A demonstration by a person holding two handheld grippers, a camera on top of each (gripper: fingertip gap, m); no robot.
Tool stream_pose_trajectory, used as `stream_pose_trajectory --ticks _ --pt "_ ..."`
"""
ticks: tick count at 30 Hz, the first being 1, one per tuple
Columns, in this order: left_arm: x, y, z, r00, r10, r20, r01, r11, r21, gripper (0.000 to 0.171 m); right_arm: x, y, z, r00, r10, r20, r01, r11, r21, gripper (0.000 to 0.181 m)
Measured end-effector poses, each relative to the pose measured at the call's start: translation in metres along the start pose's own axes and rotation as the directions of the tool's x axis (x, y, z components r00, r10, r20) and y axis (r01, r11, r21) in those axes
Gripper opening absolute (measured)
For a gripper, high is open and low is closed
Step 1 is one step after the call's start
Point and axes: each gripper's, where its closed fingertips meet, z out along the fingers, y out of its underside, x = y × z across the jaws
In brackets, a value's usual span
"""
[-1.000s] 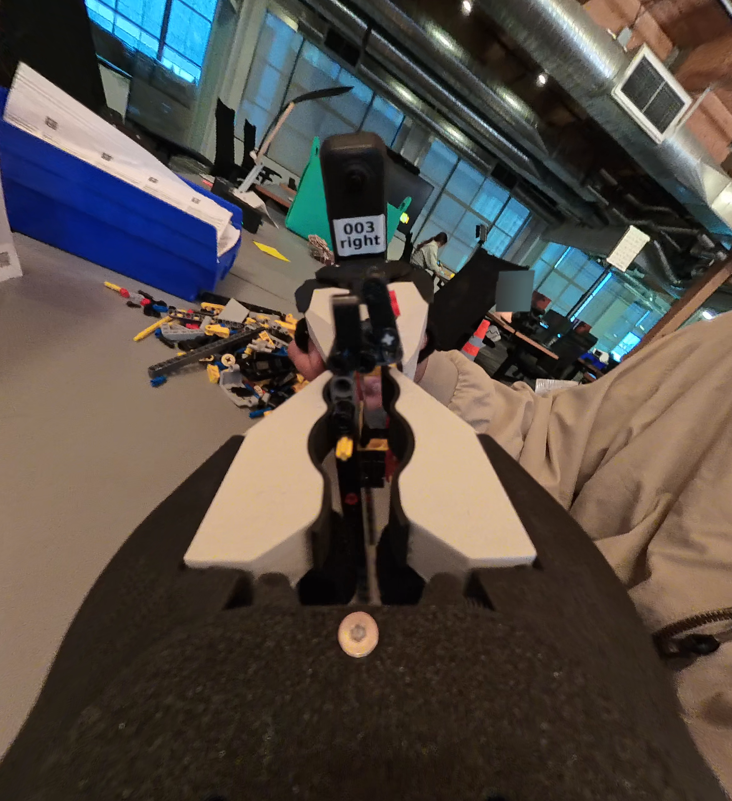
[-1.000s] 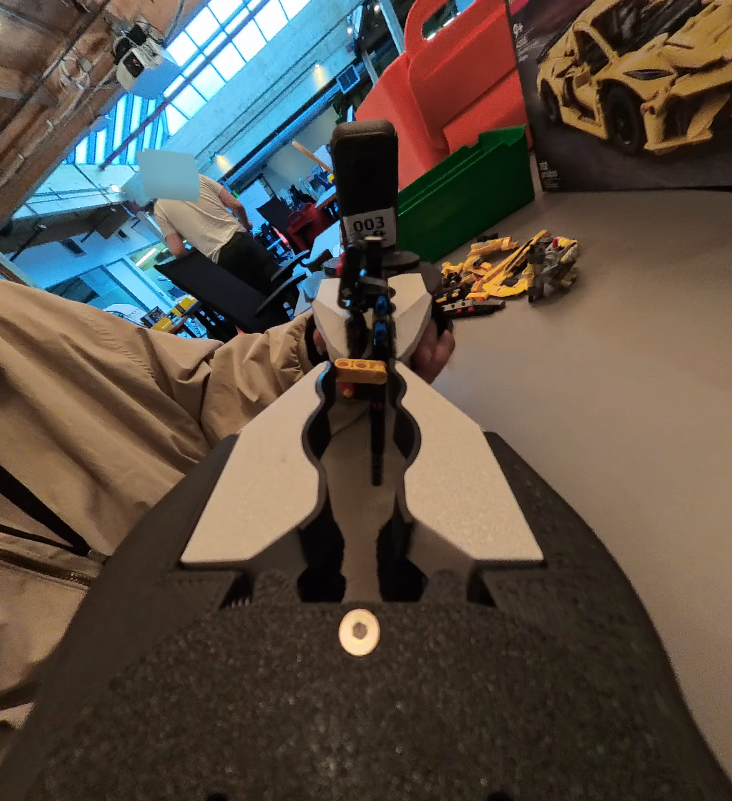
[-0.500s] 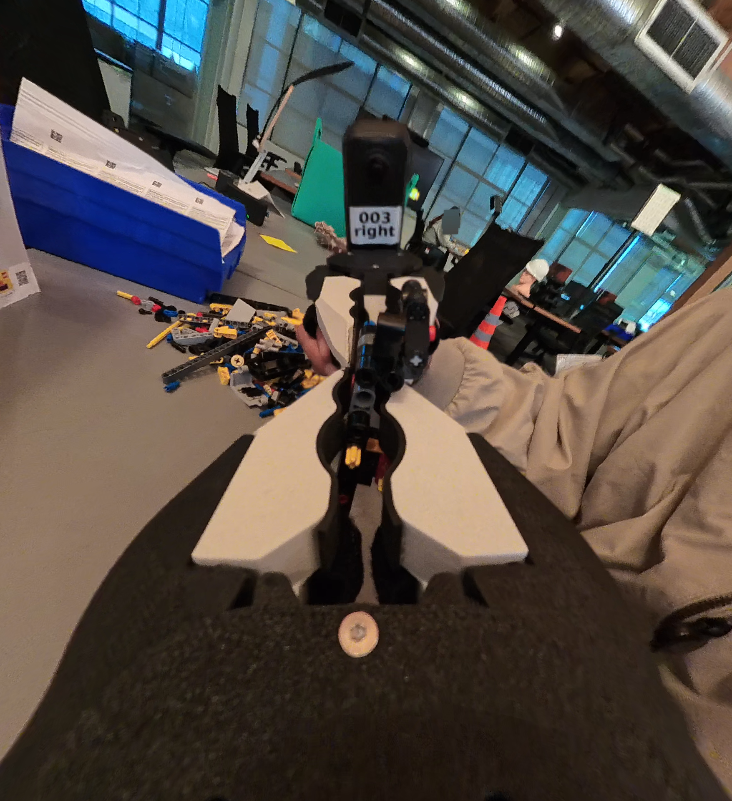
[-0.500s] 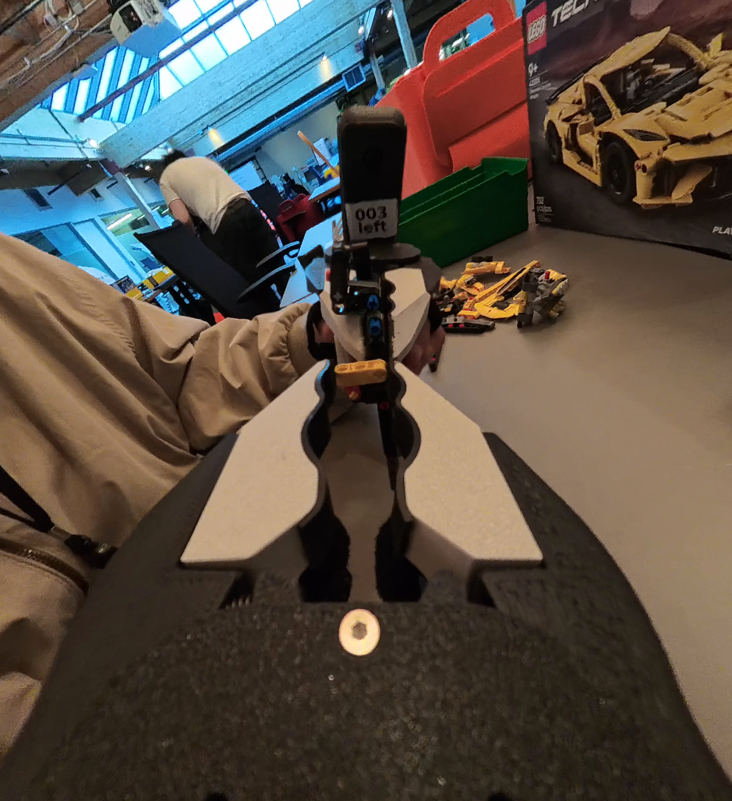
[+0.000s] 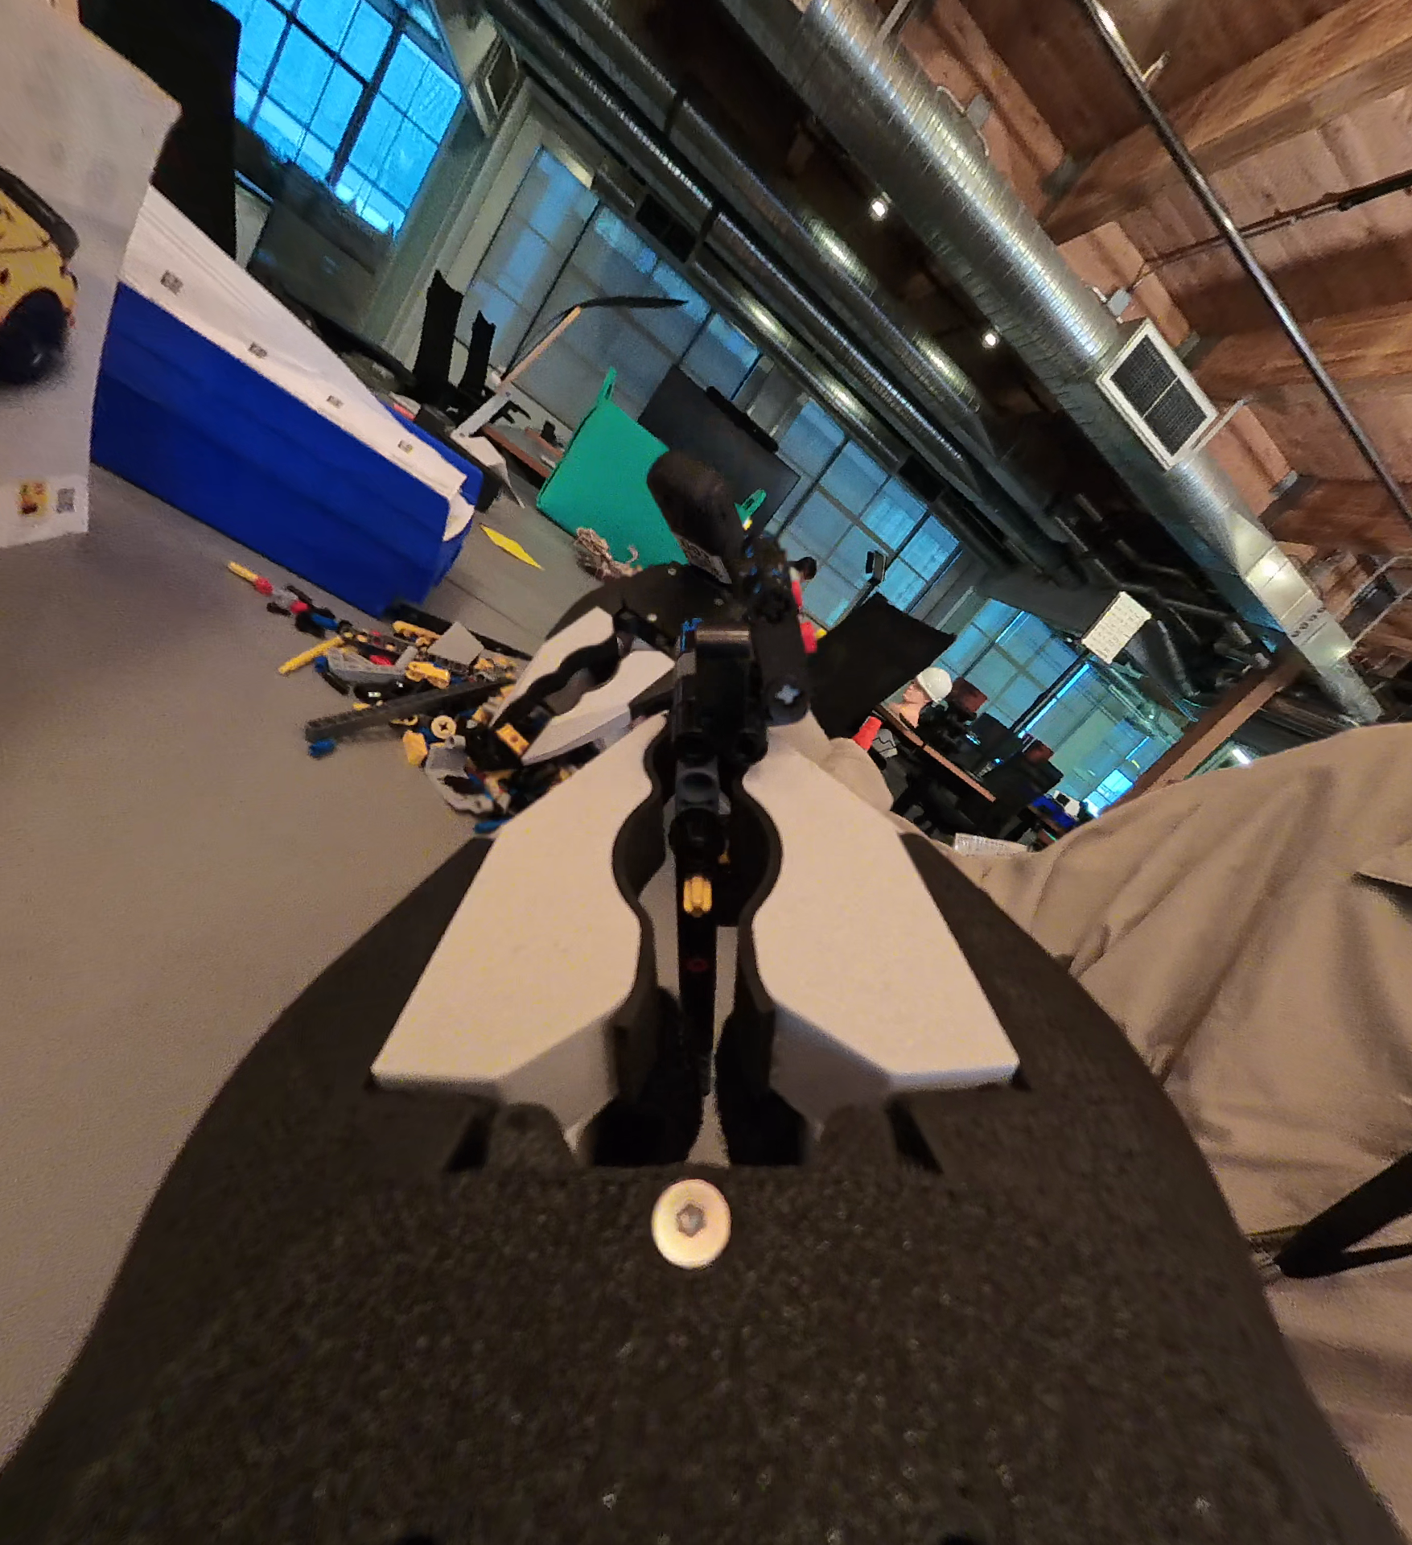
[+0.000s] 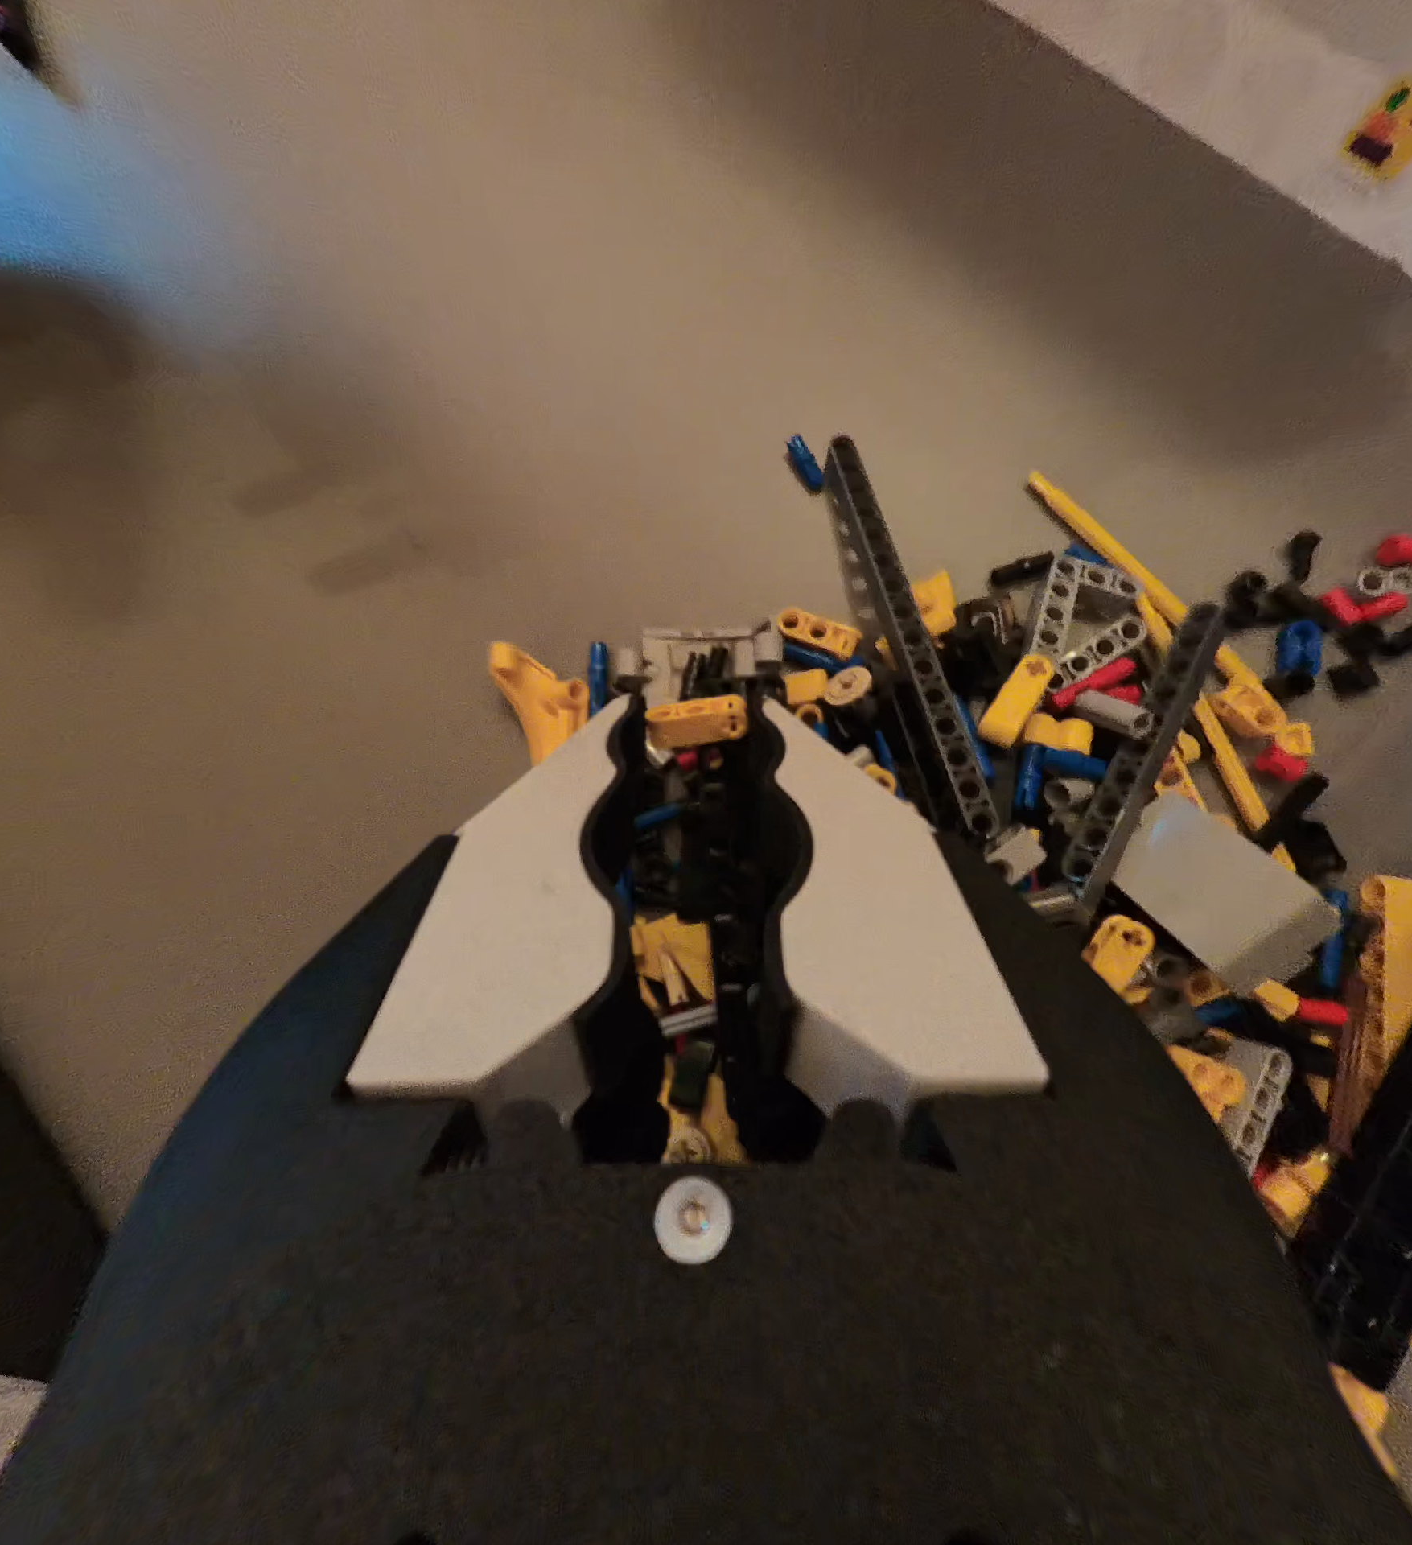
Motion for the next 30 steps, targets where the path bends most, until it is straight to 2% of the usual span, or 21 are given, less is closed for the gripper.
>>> stream_pose_trajectory --ticks 2,3,5,7,10,14,17,20,25,28,29,30 --pt "-0.001 0.003 0.003 1.0 -0.025 -0.007 0.025 1.0 -0.006 0.007 0.002 -0.001 0.0 1.0 0.025 0.014 -0.025 1.0 0.011 0.025" --pt "-0.002 0.003 0.003 0.999 -0.037 -0.004 0.037 0.999 0.002 0.007 0.001 -0.008 -0.001 0.999 0.036 0.03 -0.037 0.998 0.047 0.031" --pt "-0.003 0.004 0.004 0.998 -0.061 -0.019 0.062 0.998 0.005 0.007 -0.015 -0.038 -0.006 0.993 0.023 0.116 -0.046 0.979 0.198 0.036" --pt "-0.004 0.003 0.005 0.995 -0.096 -0.037 0.097 0.995 0.021 0.007 -0.048 -0.075 -0.012 0.969 -0.028 0.244 -0.063 0.931 0.359 0.036" --pt "-0.007 0.004 0.007 0.982 -0.177 -0.062 0.179 0.983 0.038 0.007 -0.105 -0.117 -0.011 0.889 -0.083 0.45 -0.161 0.865 0.476 0.036" --pt "-0.011 0.011 0.009 0.98 -0.192 -0.051 0.192 0.981 0.006 0.007 -0.145 -0.141 0.001 0.77 -0.048 0.636 -0.311 0.842 0.44 0.02" --pt "-0.01 0.013 0.01 0.981 -0.186 -0.052 0.186 0.983 -0.008 0.007 -0.153 -0.143 0.002 0.683 -0.008 0.731 -0.393 0.839 0.377 0.013" --pt "-0.01 0.017 0.012 0.986 -0.165 -0.035 0.163 0.986 -0.033 0.006 -0.15 -0.141 0.003 0.69 -0.003 0.724 -0.389 0.842 0.374 0.009" --pt "-0.012 0.021 0.015 0.985 -0.169 -0.027 0.168 0.985 -0.047 0.007 -0.151 -0.137 0.01 0.701 0.017 0.713 -0.38 0.855 0.353 0.014" --pt "-0.013 0.021 0.016 0.988 -0.153 -0.012 0.152 0.987 -0.046 0.007 -0.15 -0.139 0.01 0.677 0.044 0.735 -0.417 0.845 0.334 0.006" --pt "-0.01 0.017 0.014 0.989 -0.147 -0.025 0.146 0.989 -0.04 0.011 -0.147 -0.141 0.009 0.666 0.05 0.745 -0.438 0.834 0.335 0.006" --pt "-0.007 0.011 0.011 0.989 -0.143 -0.035 0.142 0.99 -0.019 0.024 -0.142 -0.142 0.007 0.66 0.061 0.749 -0.461 0.82 0.339 0.006"
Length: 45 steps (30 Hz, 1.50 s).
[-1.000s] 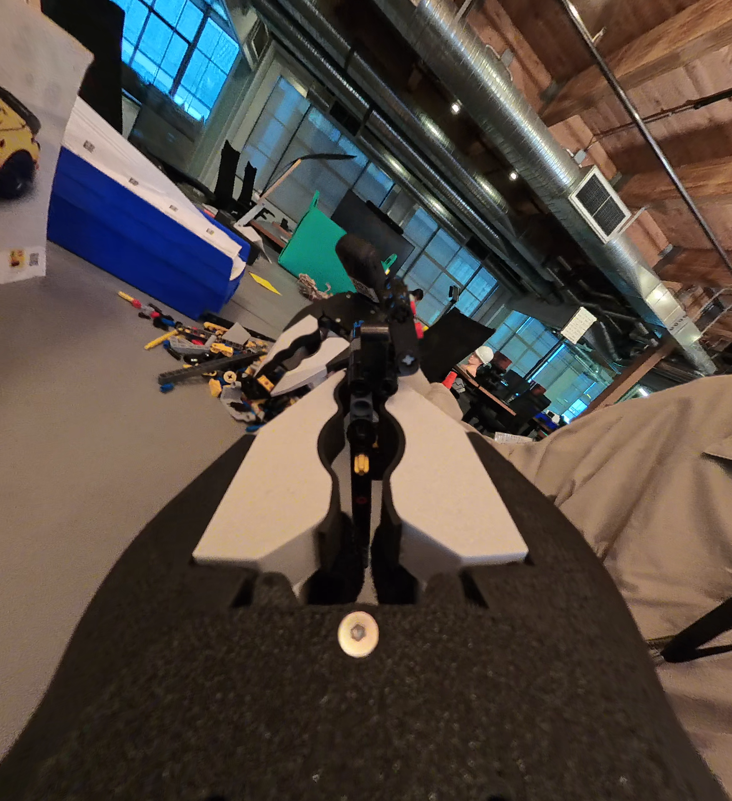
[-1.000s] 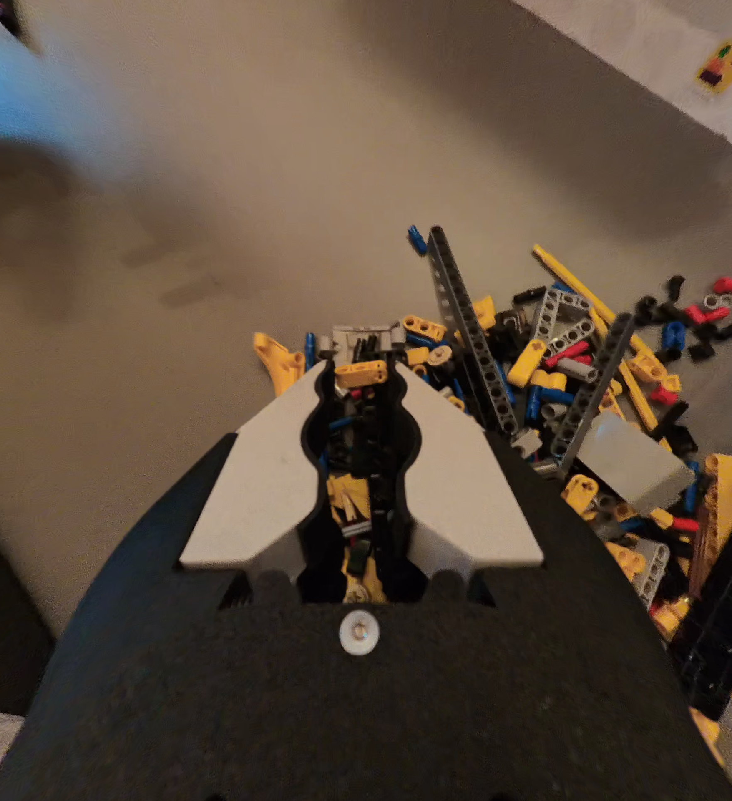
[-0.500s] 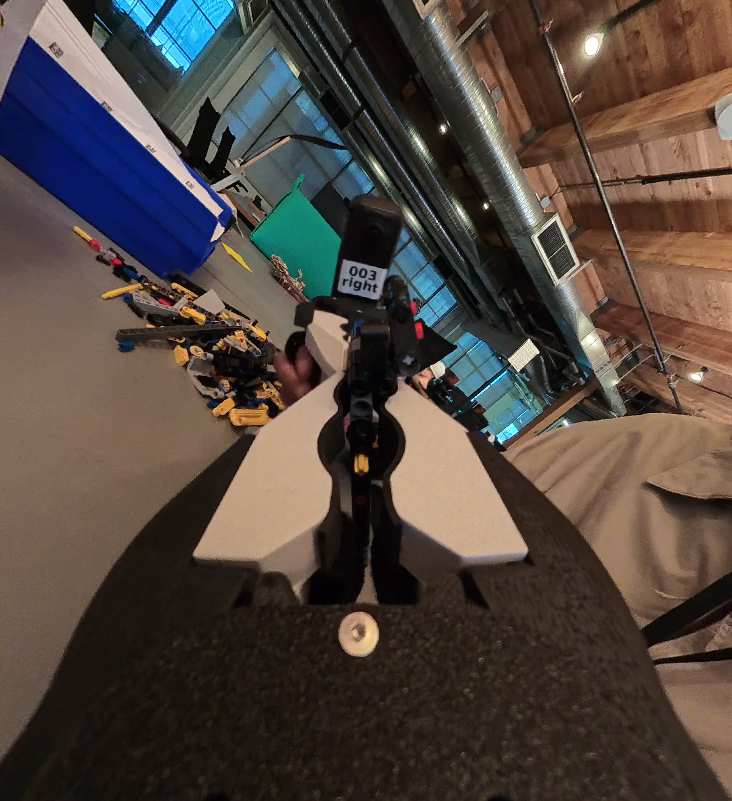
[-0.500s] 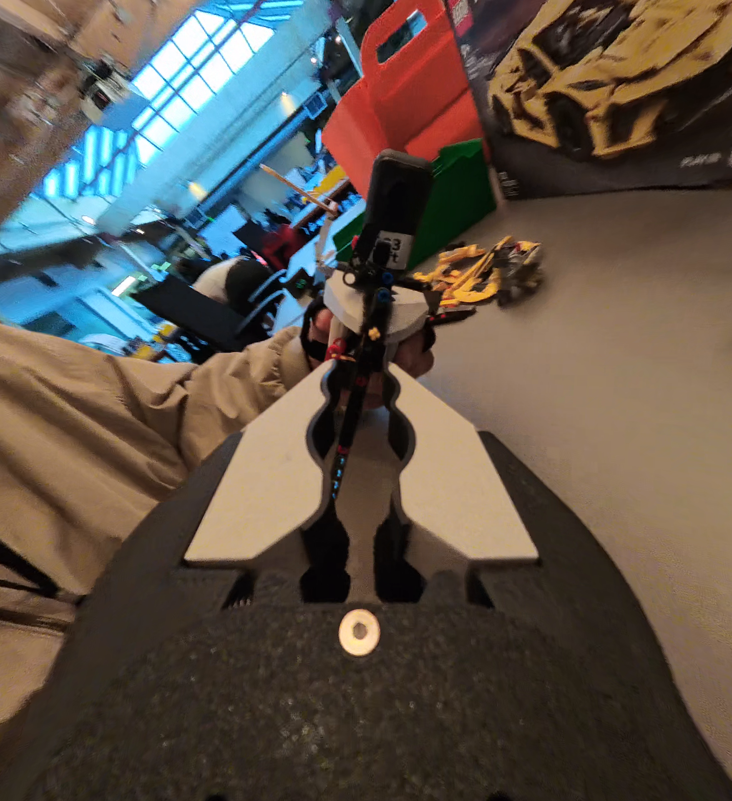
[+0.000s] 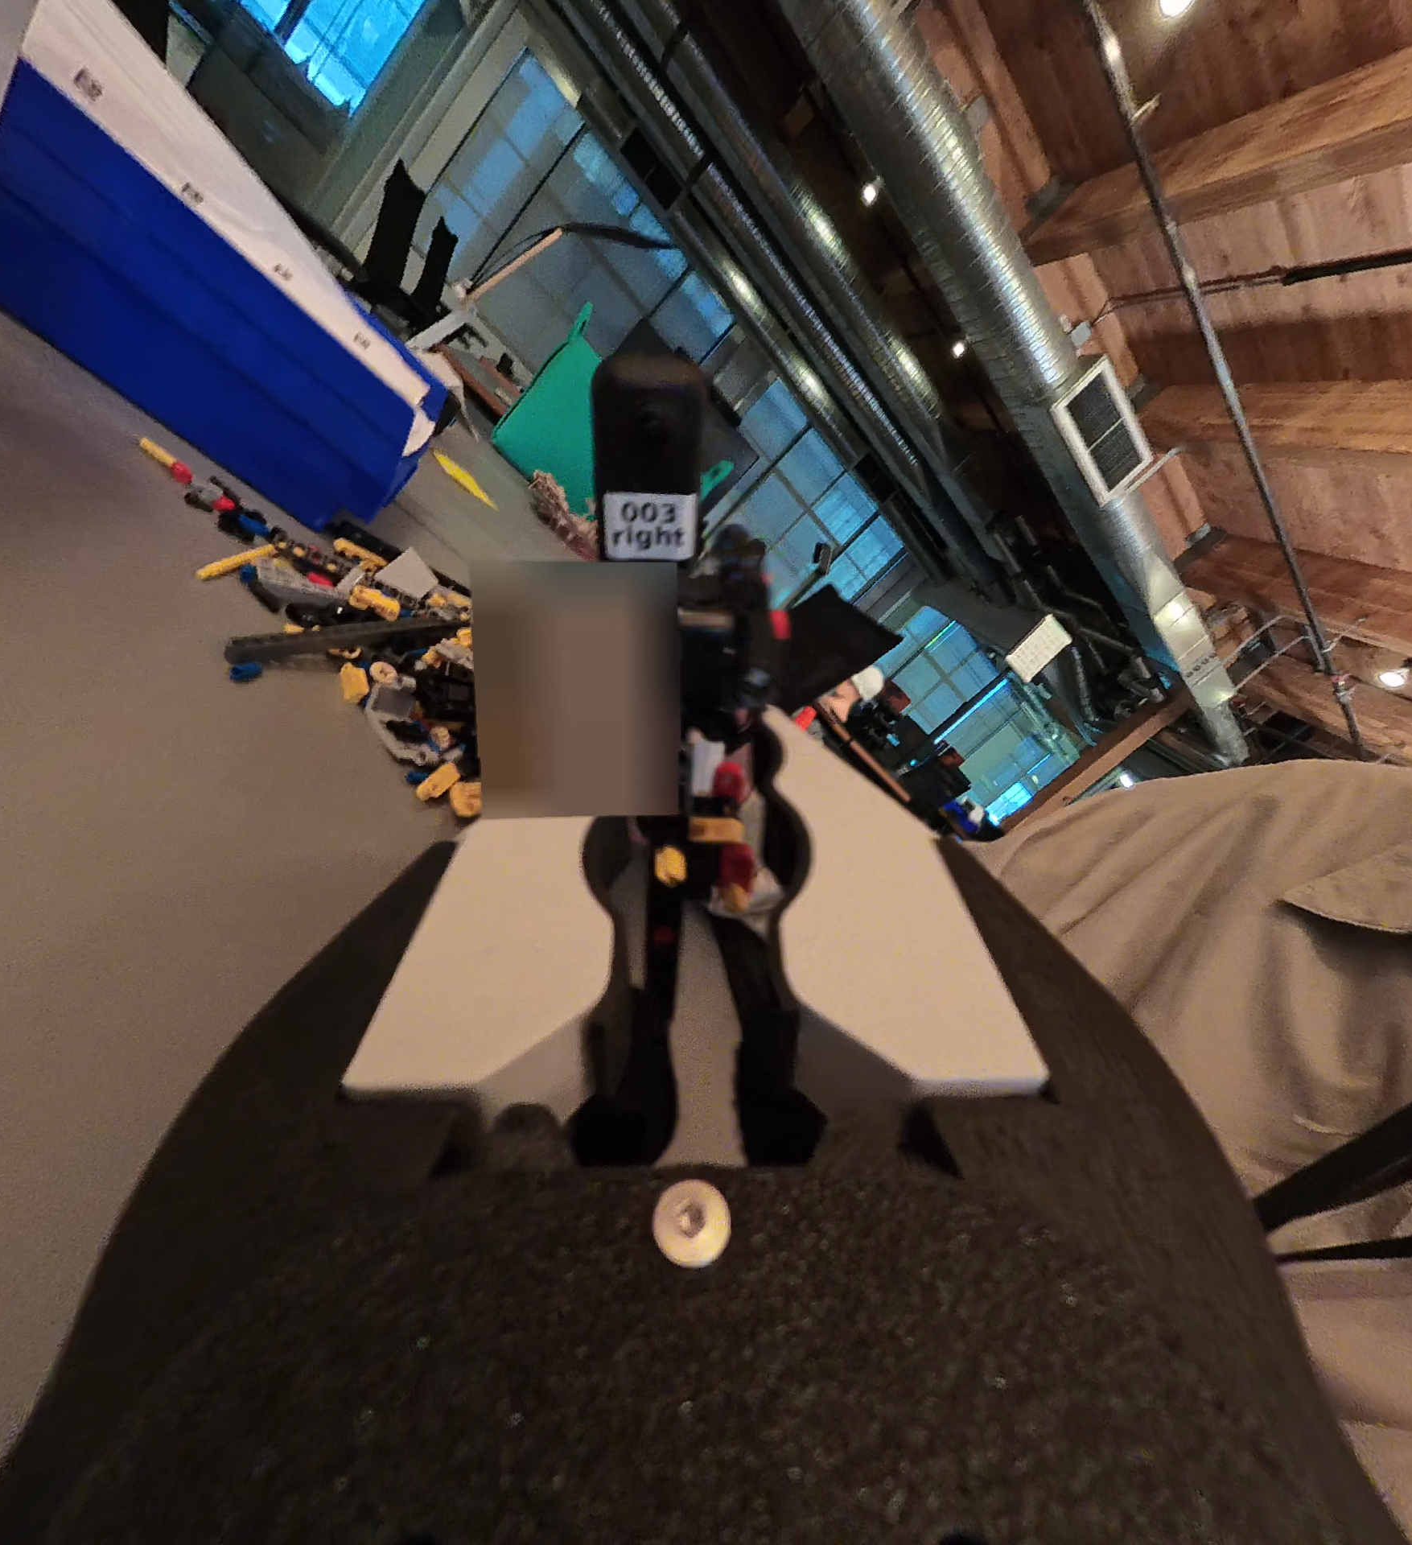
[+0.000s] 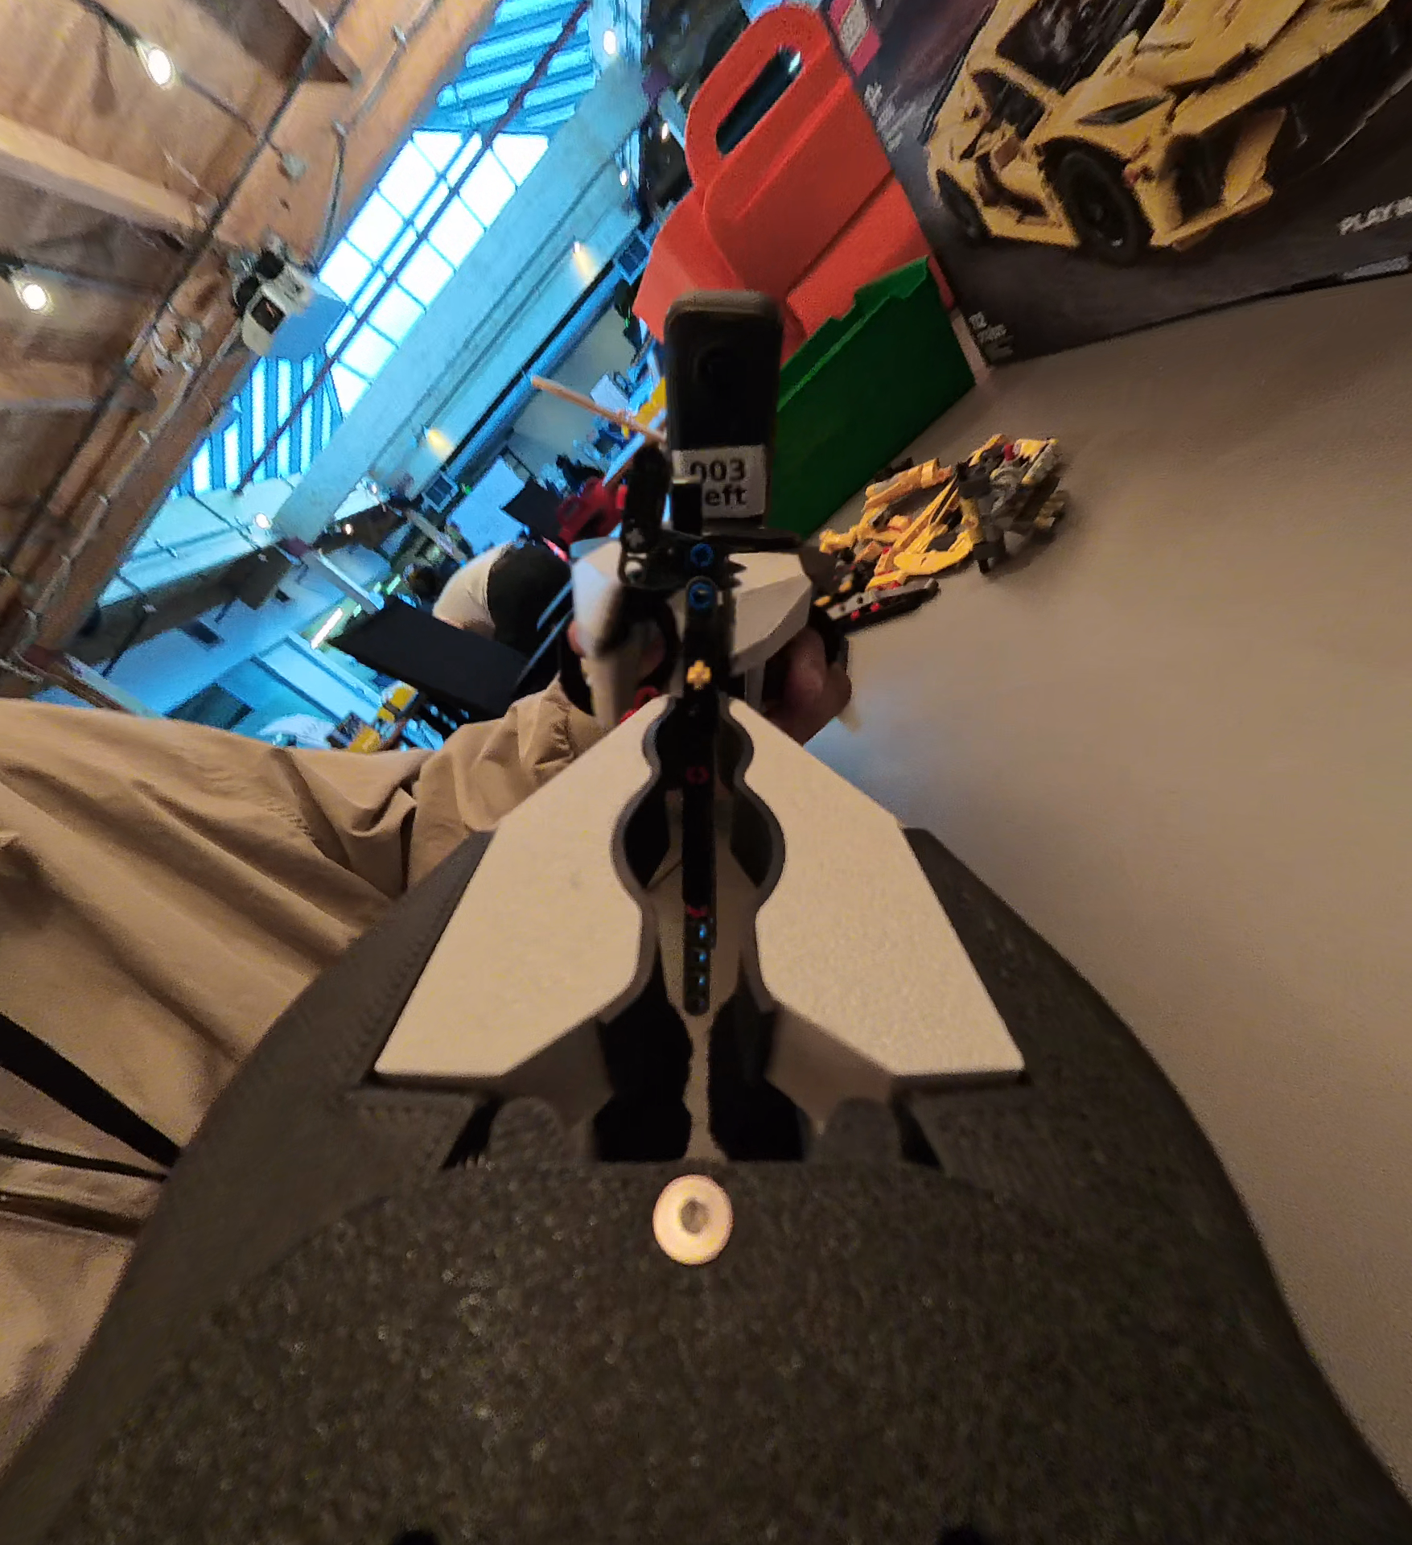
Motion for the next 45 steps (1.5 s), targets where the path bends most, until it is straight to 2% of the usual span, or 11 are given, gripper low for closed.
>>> stream_pose_trajectory --ticks 1,4,7,10,14,24,45 --pt "0.0 -0.008 -0.006 1.0 0.008 0.013 -0.008 0.999 0.036 0.034 0.002 -0.005 -0.005 1.0 0.013 -0.001 -0.013 1.0 0.025 0.006" --pt "-0.007 -0.023 -0.022 0.995 0.065 0.081 -0.073 0.992 0.098 0.034 0.005 -0.015 -0.018 0.999 0.041 0.001 -0.041 0.995 0.086 0.005" --pt "-0.003 -0.019 -0.019 0.995 0.084 0.051 -0.088 0.993 0.078 0.027 0.002 -0.019 -0.021 0.998 0.061 0.027 -0.064 0.992 0.106 0.005" --pt "-0.002 -0.004 -0.009 0.993 0.113 0.044 -0.114 0.993 0.009 0.023 -0.001 -0.019 -0.02 0.998 0.052 0.035 -0.055 0.993 0.109 0.006" --pt "-0.002 0.0 -0.002 0.988 0.147 0.054 -0.147 0.989 0.002 0.007 -0.005 -0.019 -0.018 0.997 0.054 0.058 -0.06 0.992 0.111 0.006" --pt "0.002 -0.001 -0.004 0.991 0.131 0.035 -0.131 0.991 -0.012 0.006 -0.012 -0.019 -0.018 0.998 0.004 0.065 -0.011 0.994 0.105 0.006" --pt "0.0 0.002 -0.003 0.991 0.126 0.051 -0.124 0.991 -0.04 0.007 -0.009 -0.018 -0.022 0.999 0.002 0.047 -0.007 0.996 0.087 0.006"
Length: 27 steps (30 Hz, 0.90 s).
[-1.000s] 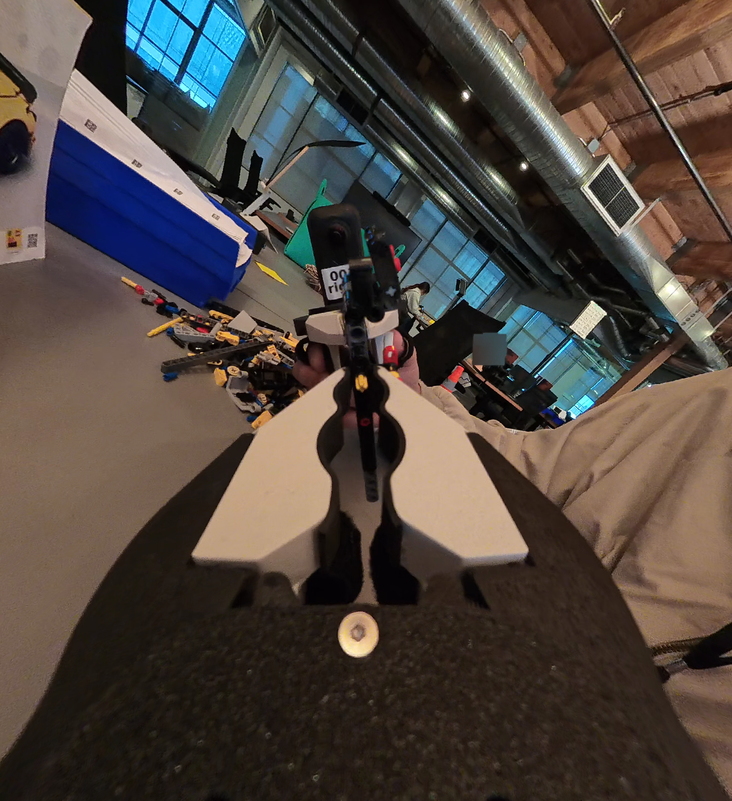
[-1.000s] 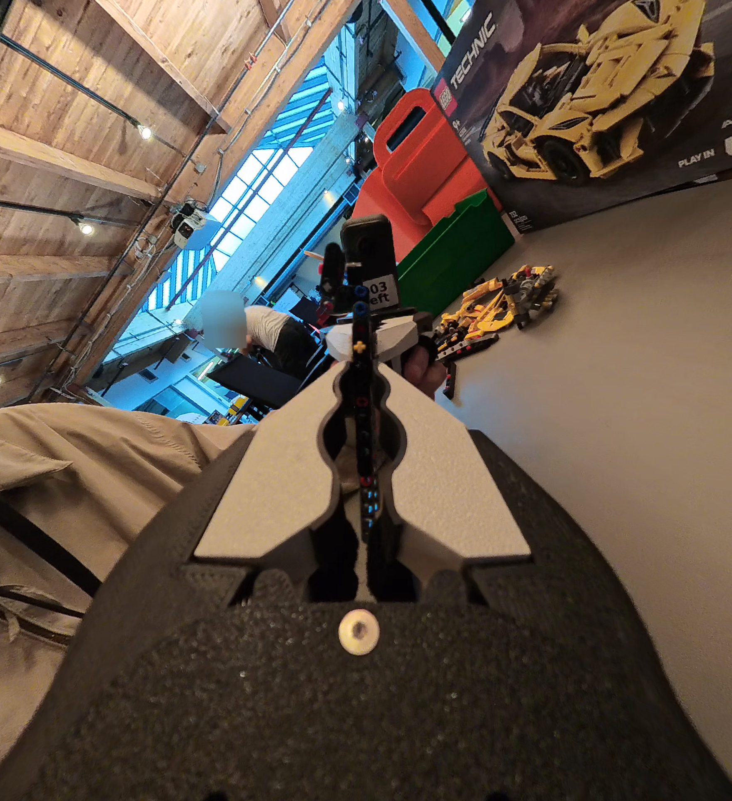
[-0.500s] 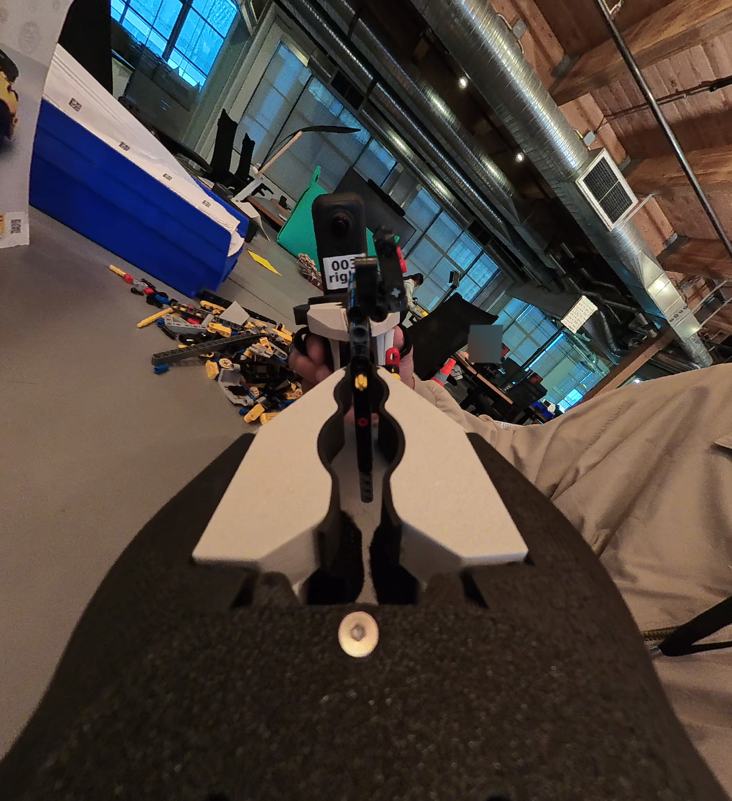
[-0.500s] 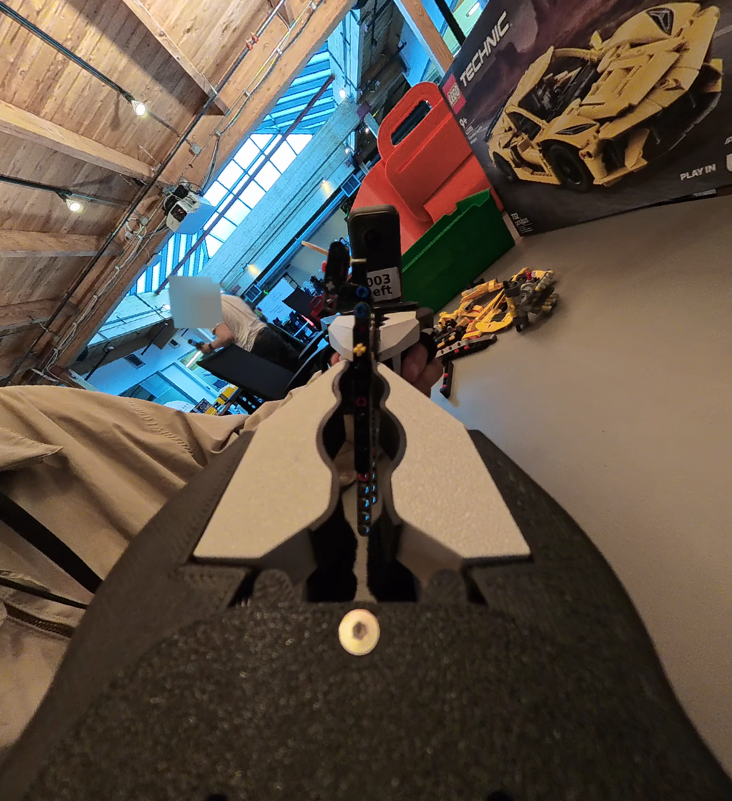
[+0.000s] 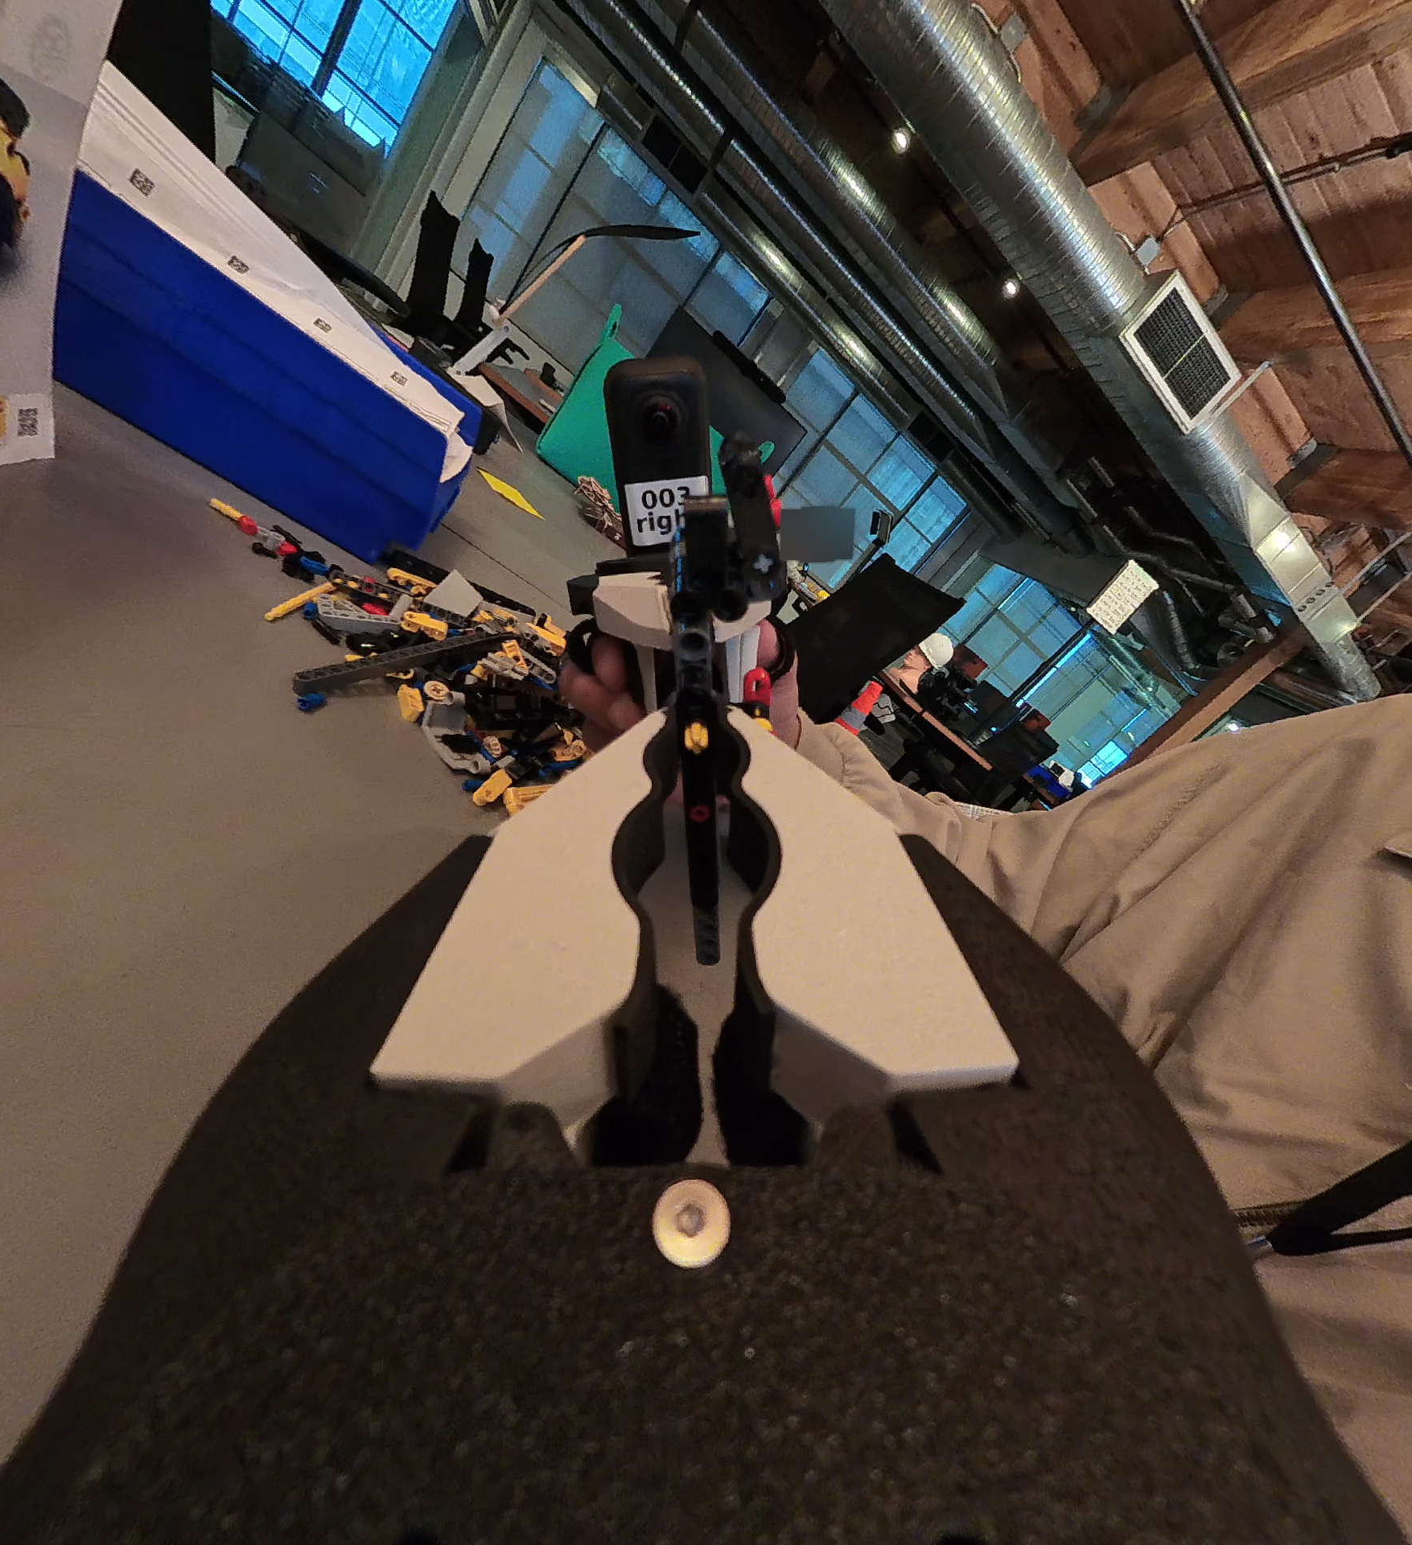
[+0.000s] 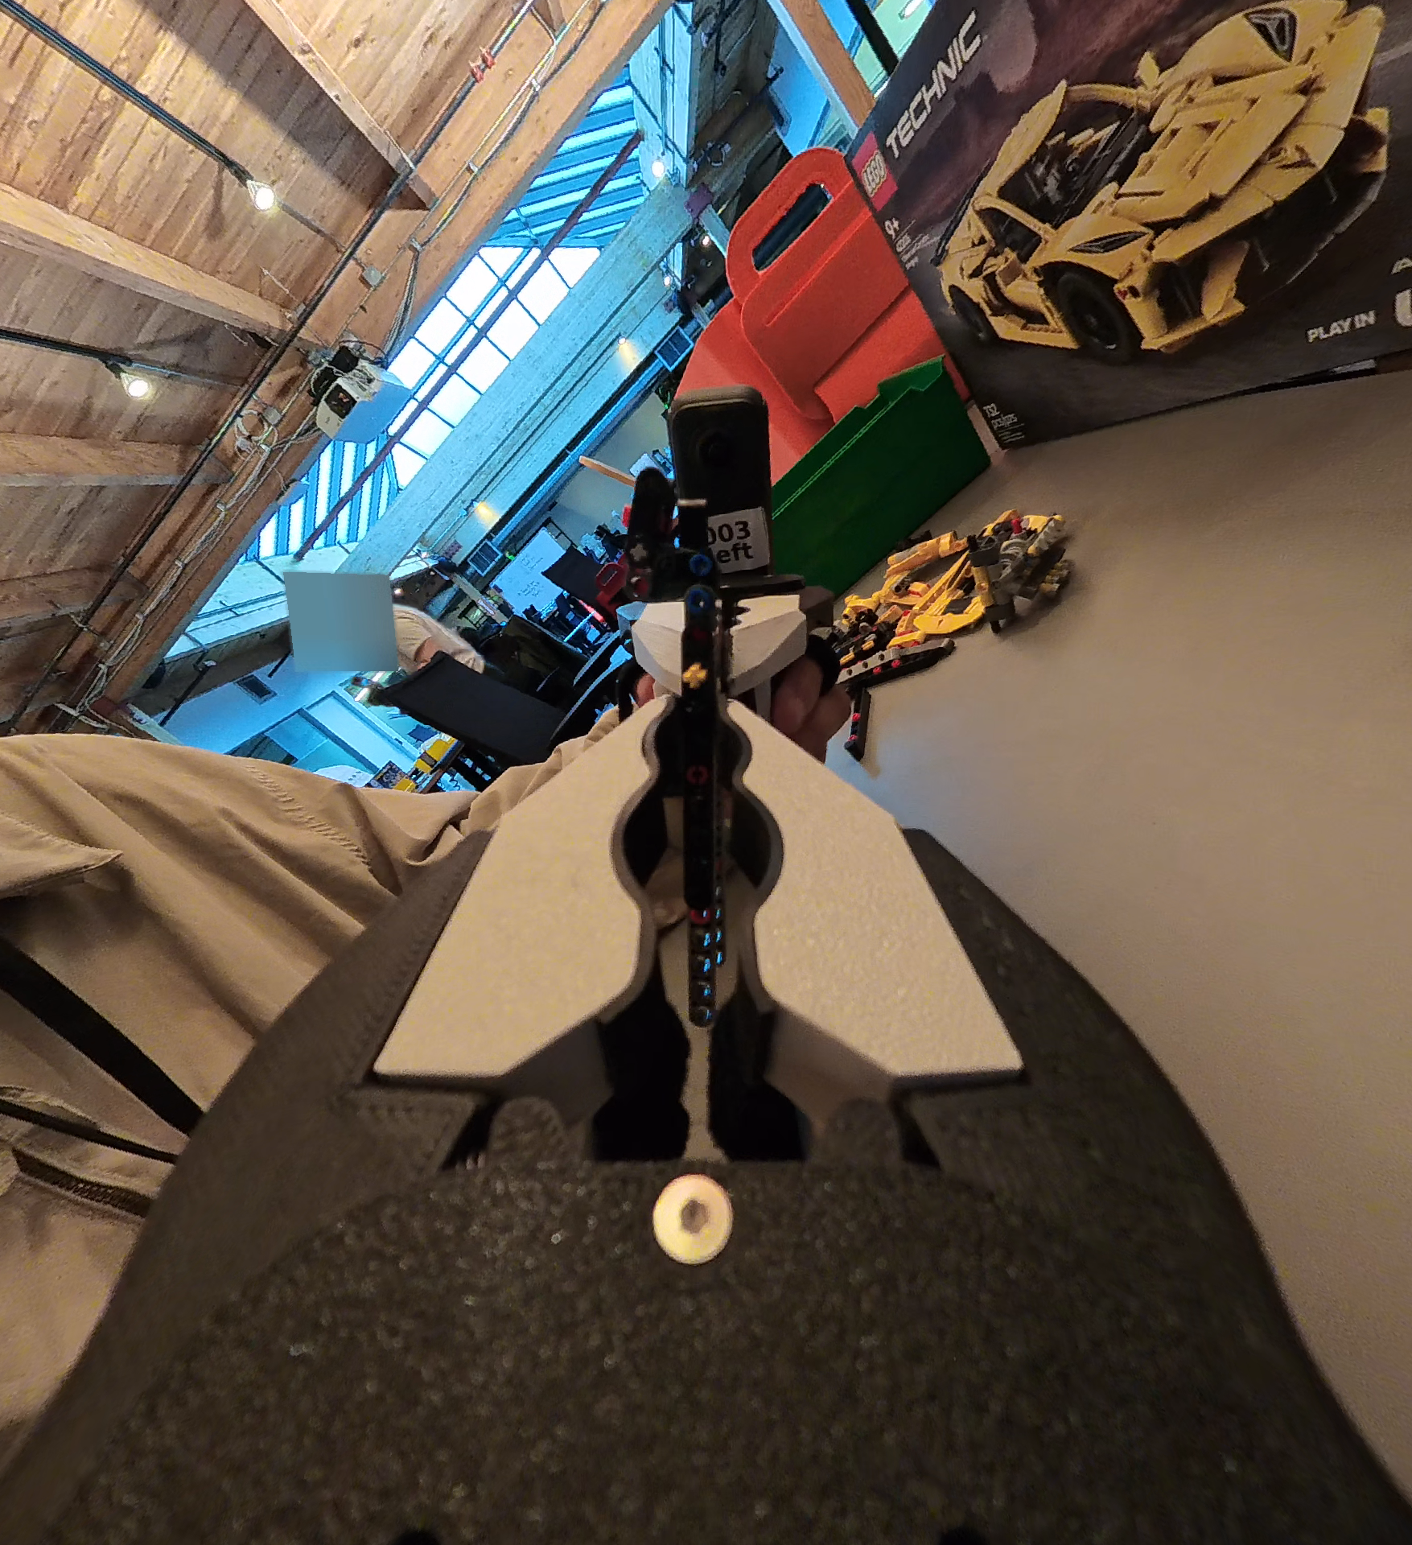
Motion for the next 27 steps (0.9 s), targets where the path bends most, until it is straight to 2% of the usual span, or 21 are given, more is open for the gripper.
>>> stream_pose_trajectory --ticks 7,9,11,17,24,27 --pt "0.002 -0.001 0.001 1.0 0.001 -0.008 -0.001 1.0 0.013 0.006 -0.002 -0.001 0.003 0.999 -0.027 -0.017 0.028 0.999 0.016 0.006" --pt "0.001 0.003 0.002 1.0 0.004 -0.009 -0.004 1.0 -0.004 0.006 0.0 0.008 0.008 1.0 -0.017 -0.024 0.016 0.999 -0.037 0.007" --pt "0.001 0.001 0.002 1.0 0.009 -0.005 -0.009 1.0 0.002 0.006 0.001 0.007 0.007 0.999 -0.038 -0.035 0.037 0.999 -0.038 0.006" --pt "0.001 0.003 0.001 0.997 0.077 0.018 -0.076 0.996 -0.055 0.006 0.002 0.008 0.004 1.0 -0.019 -0.012 0.018 0.998 -0.057 0.005" --pt "0.002 -0.001 -0.005 1.0 0.005 -0.028 -0.006 1.0 -0.011 0.006 -0.004 0.009 0.004 1.0 -0.002 0.017 0.003 0.998 -0.059 0.011" --pt "0.002 -0.001 -0.005 1.0 -0.01 -0.024 0.01 1.0 -0.018 0.006 -0.003 0.012 0.002 0.999 -0.038 -0.006 0.038 0.995 -0.088 0.006"
